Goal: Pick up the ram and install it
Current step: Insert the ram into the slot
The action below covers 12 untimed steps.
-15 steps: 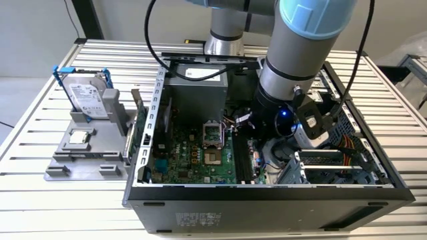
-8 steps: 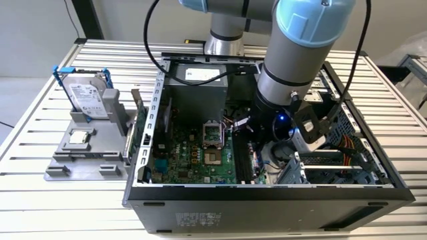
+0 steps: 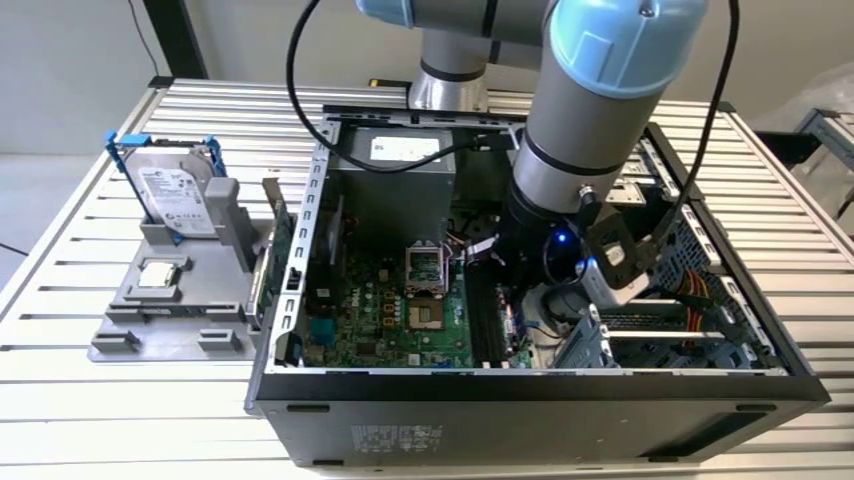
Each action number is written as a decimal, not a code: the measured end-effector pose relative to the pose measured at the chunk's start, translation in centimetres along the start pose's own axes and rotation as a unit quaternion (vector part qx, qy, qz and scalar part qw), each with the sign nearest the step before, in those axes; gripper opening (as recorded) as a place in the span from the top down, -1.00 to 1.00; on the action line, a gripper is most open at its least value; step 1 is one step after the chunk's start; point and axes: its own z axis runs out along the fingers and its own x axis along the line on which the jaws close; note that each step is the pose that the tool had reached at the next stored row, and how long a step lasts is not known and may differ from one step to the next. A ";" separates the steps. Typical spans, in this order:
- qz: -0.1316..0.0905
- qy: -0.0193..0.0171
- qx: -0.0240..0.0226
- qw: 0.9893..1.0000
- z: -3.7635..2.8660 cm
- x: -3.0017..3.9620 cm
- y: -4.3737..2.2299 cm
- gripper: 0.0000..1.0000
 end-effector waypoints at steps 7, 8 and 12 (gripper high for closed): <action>0.000 0.001 0.000 1.000 0.21 0.03 -0.02 1.00; 0.000 0.001 0.000 1.000 0.35 0.03 -0.03 1.00; 0.000 0.001 0.000 1.000 0.65 0.04 -0.05 1.00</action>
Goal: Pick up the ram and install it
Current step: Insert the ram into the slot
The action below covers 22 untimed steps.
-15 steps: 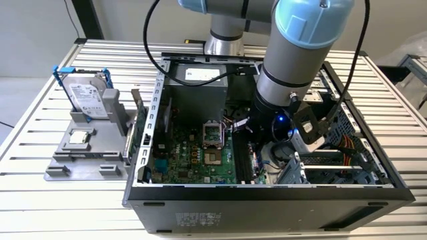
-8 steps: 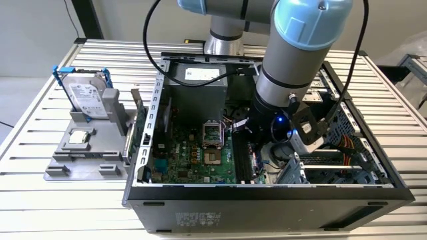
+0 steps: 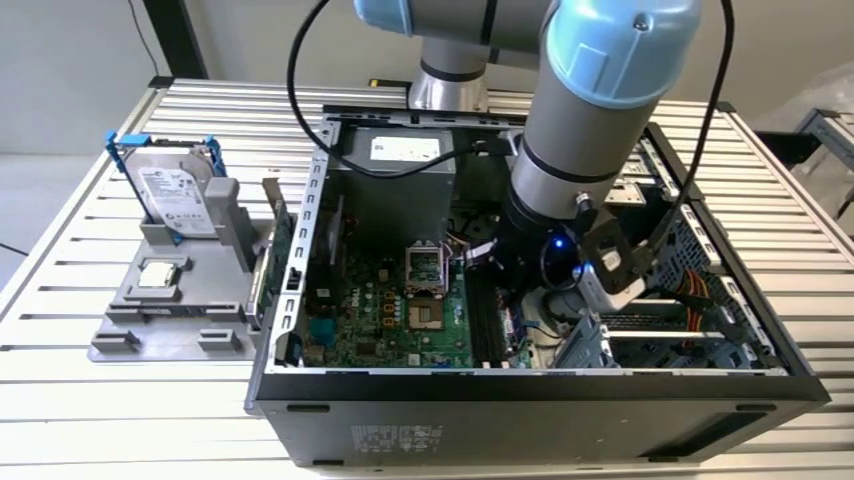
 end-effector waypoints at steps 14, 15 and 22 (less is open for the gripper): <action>-0.004 0.000 0.000 1.000 0.77 0.34 -0.03 1.00; -0.004 0.000 0.000 1.000 0.81 0.36 -0.03 1.00; -0.004 0.000 0.000 1.000 1.02 0.41 -0.04 1.00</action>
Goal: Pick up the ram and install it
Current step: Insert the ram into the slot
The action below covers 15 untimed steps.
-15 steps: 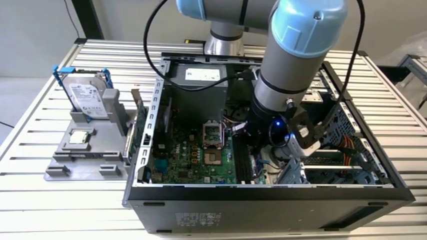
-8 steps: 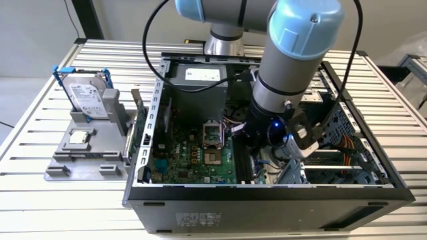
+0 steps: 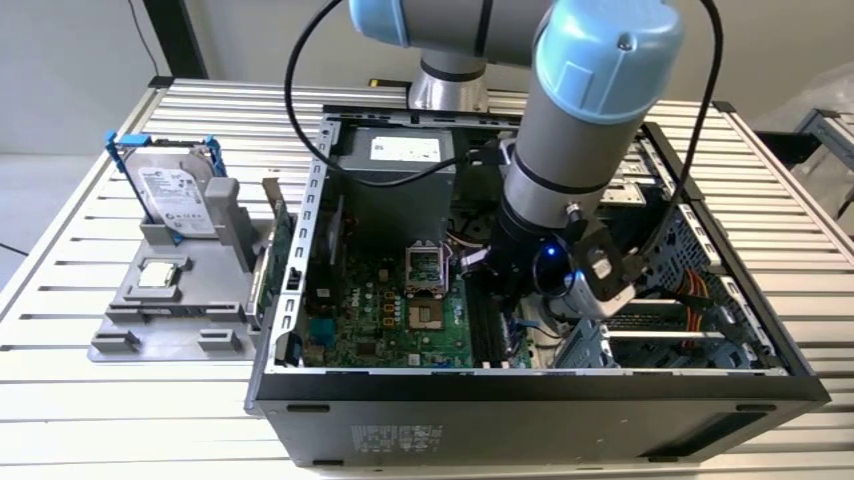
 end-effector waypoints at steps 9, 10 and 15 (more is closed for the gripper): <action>0.000 0.000 0.000 1.000 0.19 0.08 0.00 1.00; 0.000 0.000 0.000 1.000 0.21 0.10 0.00 1.00; 0.000 0.000 0.000 1.000 0.33 0.15 -0.01 1.00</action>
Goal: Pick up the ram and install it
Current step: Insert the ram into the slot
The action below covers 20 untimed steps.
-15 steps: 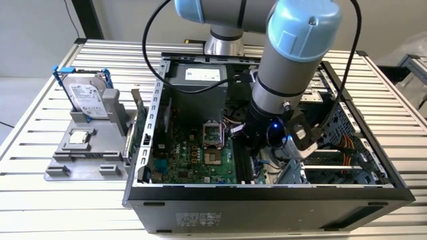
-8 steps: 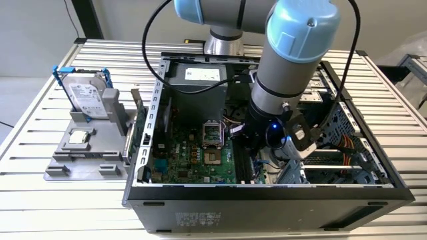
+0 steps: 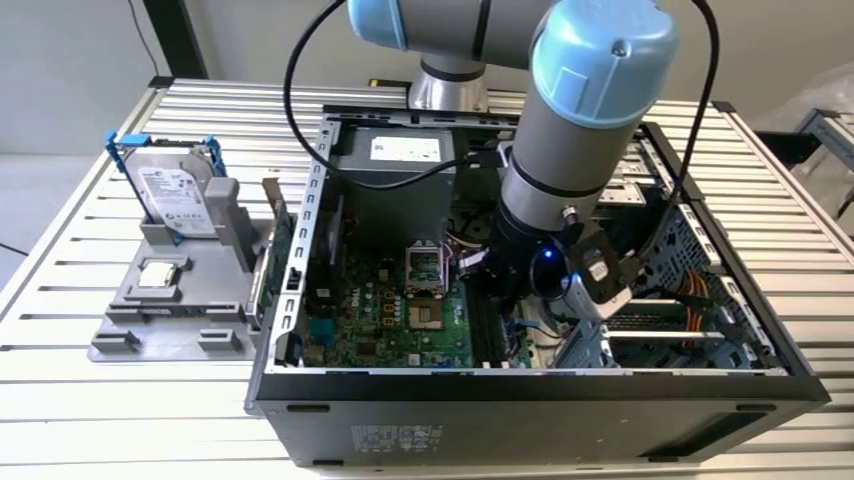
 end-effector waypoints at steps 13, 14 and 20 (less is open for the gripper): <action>0.004 0.000 0.000 1.000 0.30 0.06 0.00 1.00; 0.006 0.000 0.000 1.000 0.32 0.06 0.01 1.00; 0.010 0.000 0.000 1.000 0.33 0.06 0.10 1.00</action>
